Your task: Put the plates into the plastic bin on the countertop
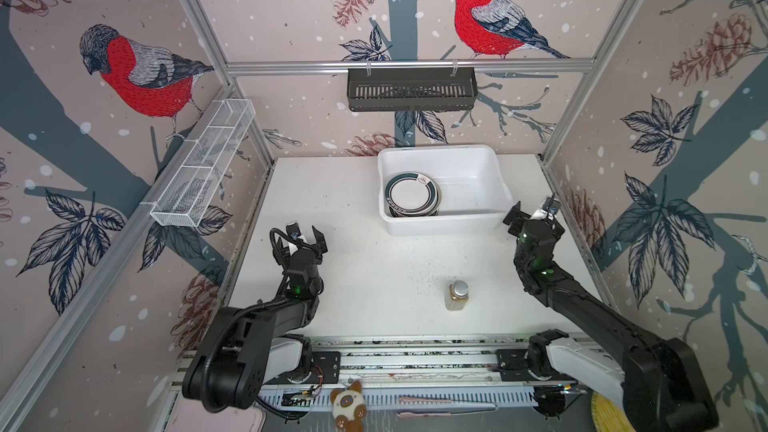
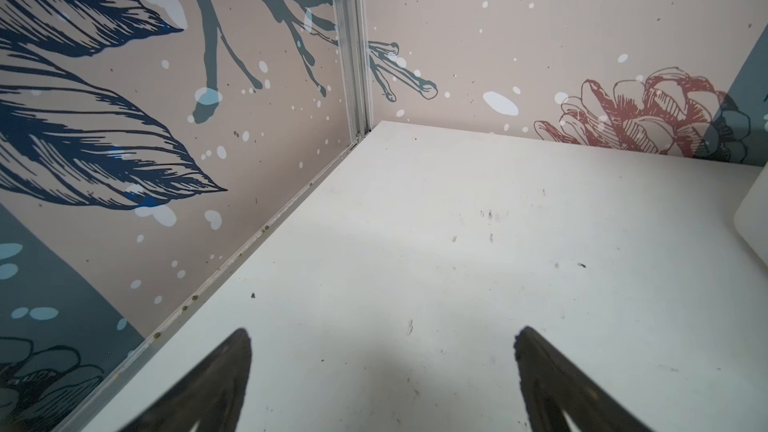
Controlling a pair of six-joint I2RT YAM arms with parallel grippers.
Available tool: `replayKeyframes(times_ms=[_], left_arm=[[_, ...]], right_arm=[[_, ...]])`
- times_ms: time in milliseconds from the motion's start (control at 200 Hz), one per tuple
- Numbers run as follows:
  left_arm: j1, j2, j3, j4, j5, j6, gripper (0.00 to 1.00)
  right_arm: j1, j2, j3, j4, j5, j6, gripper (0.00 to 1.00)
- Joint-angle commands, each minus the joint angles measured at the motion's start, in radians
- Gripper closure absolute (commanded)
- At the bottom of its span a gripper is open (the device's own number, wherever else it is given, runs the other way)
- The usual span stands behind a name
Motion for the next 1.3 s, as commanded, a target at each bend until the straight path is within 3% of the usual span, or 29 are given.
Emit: replayKeyframes(times_ms=[0,135,215,310,580,826,876,1296], left_arm=[[0.008,0.063,0.003,0.245,0.089,0.06,0.03],[0.016,0.178,0.049,0.263,0.11,0.038,0.03],[0.018,0.271,0.046,0.378,0.131,0.065,0.02],[0.03,0.252,0.067,0.3,0.194,0.063,0.03],[0.053,0.251,0.101,0.235,0.139,0.014,0.02],[0.067,0.251,0.102,0.229,0.125,-0.008,0.02],[0.067,0.249,0.102,0.226,0.124,-0.009,0.02],[0.065,0.251,0.102,0.232,0.123,-0.007,0.02]], right_arm=[[-0.046,-0.024,-0.122,0.242,0.058,-0.044,0.02],[-0.143,-0.036,-0.209,0.293,0.035,-0.05,0.02],[-0.206,-0.035,-0.236,0.314,-0.048,-0.013,0.02],[-0.253,0.0,-0.251,0.378,-0.15,-0.016,0.02],[-0.287,0.33,-0.182,0.565,-0.265,-0.006,0.01],[-0.227,0.485,-0.12,0.64,-0.435,-0.17,0.0],[-0.203,0.496,-0.141,0.705,-0.399,-0.191,0.0],[-0.207,0.486,-0.137,0.672,-0.412,-0.185,0.01]])
